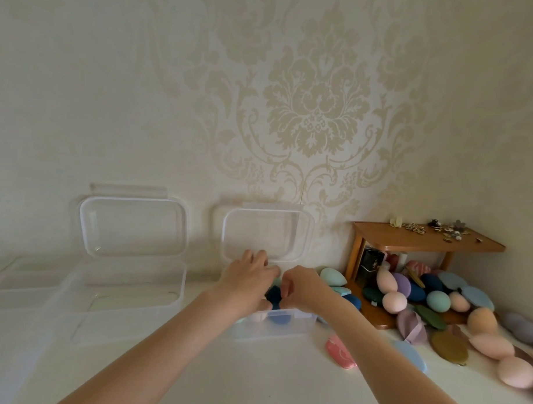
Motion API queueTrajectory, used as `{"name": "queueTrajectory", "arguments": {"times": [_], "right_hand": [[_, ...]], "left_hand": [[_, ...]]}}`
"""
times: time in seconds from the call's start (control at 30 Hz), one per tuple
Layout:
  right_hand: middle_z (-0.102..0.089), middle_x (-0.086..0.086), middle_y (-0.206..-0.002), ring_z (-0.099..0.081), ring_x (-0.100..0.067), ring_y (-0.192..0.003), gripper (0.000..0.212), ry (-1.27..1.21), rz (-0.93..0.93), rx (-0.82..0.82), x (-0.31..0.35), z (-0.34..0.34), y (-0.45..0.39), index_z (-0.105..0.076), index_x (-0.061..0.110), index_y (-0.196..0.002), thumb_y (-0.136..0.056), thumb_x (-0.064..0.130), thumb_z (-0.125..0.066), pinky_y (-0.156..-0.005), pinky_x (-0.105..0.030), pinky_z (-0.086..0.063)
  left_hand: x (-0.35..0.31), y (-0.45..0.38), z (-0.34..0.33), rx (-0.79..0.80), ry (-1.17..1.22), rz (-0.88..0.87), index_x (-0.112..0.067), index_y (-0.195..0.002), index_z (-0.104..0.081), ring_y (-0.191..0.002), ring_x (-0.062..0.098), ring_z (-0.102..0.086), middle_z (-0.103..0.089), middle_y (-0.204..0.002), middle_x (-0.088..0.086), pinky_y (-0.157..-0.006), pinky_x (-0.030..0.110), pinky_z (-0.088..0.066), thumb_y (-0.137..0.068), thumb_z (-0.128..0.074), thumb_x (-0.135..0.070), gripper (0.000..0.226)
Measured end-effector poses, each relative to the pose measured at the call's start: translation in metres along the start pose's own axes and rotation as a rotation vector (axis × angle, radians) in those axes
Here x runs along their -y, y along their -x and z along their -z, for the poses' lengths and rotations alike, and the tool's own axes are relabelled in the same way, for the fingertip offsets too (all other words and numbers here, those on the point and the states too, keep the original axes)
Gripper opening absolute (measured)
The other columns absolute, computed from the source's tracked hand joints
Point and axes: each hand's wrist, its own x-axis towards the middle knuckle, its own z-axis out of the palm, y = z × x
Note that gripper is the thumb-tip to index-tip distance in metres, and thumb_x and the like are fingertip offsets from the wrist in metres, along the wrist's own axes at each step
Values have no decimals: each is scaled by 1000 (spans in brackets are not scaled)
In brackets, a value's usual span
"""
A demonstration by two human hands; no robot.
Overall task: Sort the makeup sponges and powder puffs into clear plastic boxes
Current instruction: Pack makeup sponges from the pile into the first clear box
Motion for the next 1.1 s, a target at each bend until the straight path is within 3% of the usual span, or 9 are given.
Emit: {"name": "queueTrajectory", "arguments": {"times": [0.17, 0.33, 0.47, 0.53, 0.63, 0.73, 0.87, 0.93, 1.1], "right_hand": [[-67, -15, -95, -61, -28, -86, 15, 1, 49, -33, 2, 8, 6, -59, 6, -73, -85, 16, -57, -85, -31, -48], [-65, -8, -107, -60, -17, -87, 19, -211, -102, -352, -46, 43, -1, -63, 6, -103, -94, 13, -48, -75, -19, -47], [-56, -8, -129, -54, -25, -116, 36, 162, -191, -33, -78, 25, -21, -57, 8, -123, -100, 17, -31, -101, -33, -42], [-55, -7, -131, -51, -26, -119, 36, 283, -170, 44, -83, 11, -25, -55, 9, -125, -100, 14, -29, -104, -36, -39], [-53, -8, -124, -49, -24, -115, 29, 214, -173, -207, -88, 4, -25, -56, 12, -119, -97, 15, -37, -101, -31, -37], [-40, -3, -109, -53, -17, -89, 22, 15, -31, -438, -77, 19, -11, -55, 18, -114, -94, 17, -48, -78, -19, -43], [-54, -1, -107, -54, -14, -85, 35, -210, 148, -97, -49, 45, 7, -48, 24, -119, -88, 12, -59, -79, -20, -42], [-59, 0, -111, -52, -13, -86, 40, -107, 142, 75, -39, 48, 12, -46, 21, -120, -85, 12, -62, -78, -21, -43], [-64, -2, -102, -54, -16, -86, 30, 201, 131, 157, -22, 31, 9, -67, 13, -108, -81, 2, -58, -58, -11, -37]], "left_hand": [[-5, -13, -10, 76, 191, 73, -24, -122, -48, -101, 19, -49, -40, -122, 3, -72, 26, -32, -84, -58, -46, 46], [1, -20, -14, 111, 238, 75, -32, -131, -42, -115, 20, -46, -37, -128, 0, -78, 26, -28, -85, -57, -41, 49], [2, -21, -19, 104, 282, 53, -30, -131, -41, -118, 20, -44, -37, -128, 0, -83, 26, -32, -85, -58, -37, 50], [4, -23, -23, 105, 322, 41, -29, -131, -42, -119, 22, -43, -37, -128, 2, -94, 30, -37, -83, -60, -36, 51], [7, -25, -28, 110, 328, 31, -28, -130, -43, -118, 23, -43, -37, -126, 3, -99, 37, -40, -82, -62, -35, 52], [9, -26, -31, 95, 326, 28, -29, -131, -41, -119, 24, -43, -37, -126, 3, -96, 34, -39, -83, -60, -36, 53], [7, -27, -31, 89, 298, 26, -29, -131, -40, -120, 24, -41, -37, -126, 4, -90, 31, -34, -84, -59, -37, 51], [5, -26, -31, 109, 319, 15, -26, -131, -40, -119, 25, -41, -37, -127, 4, -95, 33, -36, -84, -59, -36, 52], [-2, -23, -30, 120, 315, -12, -28, -130, -40, -118, 24, -41, -38, -125, 5, -99, 41, -40, -82, -59, -37, 52]]}}
